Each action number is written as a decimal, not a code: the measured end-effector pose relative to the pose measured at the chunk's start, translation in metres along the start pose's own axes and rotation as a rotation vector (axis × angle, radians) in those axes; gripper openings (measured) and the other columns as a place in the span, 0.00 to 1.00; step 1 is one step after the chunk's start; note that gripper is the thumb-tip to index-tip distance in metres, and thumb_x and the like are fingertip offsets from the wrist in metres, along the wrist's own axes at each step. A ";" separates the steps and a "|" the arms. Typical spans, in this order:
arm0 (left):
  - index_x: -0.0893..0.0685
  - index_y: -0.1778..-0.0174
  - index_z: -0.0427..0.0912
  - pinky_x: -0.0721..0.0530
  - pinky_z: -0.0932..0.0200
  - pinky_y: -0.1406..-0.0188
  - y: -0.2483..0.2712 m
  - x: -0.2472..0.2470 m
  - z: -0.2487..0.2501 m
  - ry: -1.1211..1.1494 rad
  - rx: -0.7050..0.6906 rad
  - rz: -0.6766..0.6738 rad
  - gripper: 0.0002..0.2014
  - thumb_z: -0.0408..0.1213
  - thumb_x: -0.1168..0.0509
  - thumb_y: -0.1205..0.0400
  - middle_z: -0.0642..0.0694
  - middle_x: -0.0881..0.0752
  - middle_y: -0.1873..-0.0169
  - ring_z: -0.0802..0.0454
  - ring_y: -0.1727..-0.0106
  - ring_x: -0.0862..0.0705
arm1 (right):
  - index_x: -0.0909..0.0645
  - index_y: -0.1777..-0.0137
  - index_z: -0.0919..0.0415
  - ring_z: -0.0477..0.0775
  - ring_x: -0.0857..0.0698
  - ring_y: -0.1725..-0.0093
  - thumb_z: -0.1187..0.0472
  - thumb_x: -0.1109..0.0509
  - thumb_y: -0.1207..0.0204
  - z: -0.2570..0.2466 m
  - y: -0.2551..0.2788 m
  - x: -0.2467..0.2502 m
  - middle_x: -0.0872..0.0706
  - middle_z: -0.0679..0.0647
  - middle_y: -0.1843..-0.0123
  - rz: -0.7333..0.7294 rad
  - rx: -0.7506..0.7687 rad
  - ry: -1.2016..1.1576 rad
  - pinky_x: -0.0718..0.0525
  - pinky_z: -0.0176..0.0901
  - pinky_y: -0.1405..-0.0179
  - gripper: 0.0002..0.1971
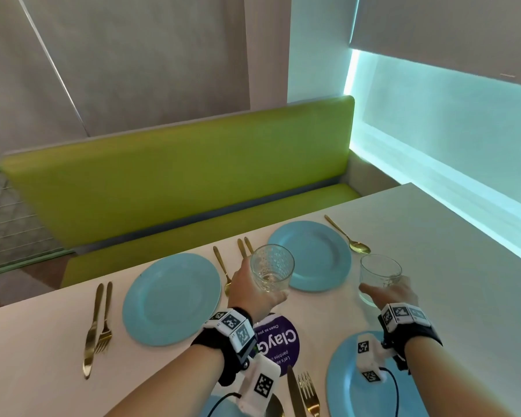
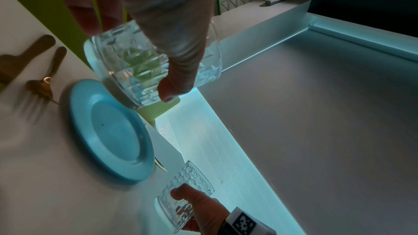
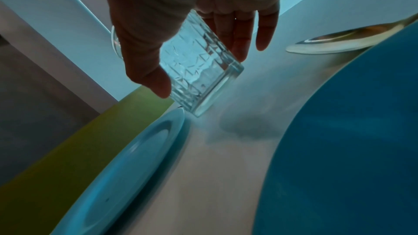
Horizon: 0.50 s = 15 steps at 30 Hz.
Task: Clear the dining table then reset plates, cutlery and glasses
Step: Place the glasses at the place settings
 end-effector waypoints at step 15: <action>0.29 0.32 0.45 0.20 0.56 0.36 -0.023 -0.001 -0.007 -0.001 0.007 0.010 0.40 0.44 0.19 0.39 0.47 0.18 0.38 0.48 0.37 0.20 | 0.33 0.30 0.60 0.68 0.19 0.38 0.57 0.18 0.41 0.006 -0.017 -0.013 0.21 0.67 0.34 0.018 -0.080 -0.087 0.20 0.54 0.41 0.40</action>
Point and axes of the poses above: each hand's wrist, its own y-axis away from the middle knuckle, its own x-axis out of the back of the hand, z = x × y, the point moved 4 cm from there along -y, towards the middle knuckle
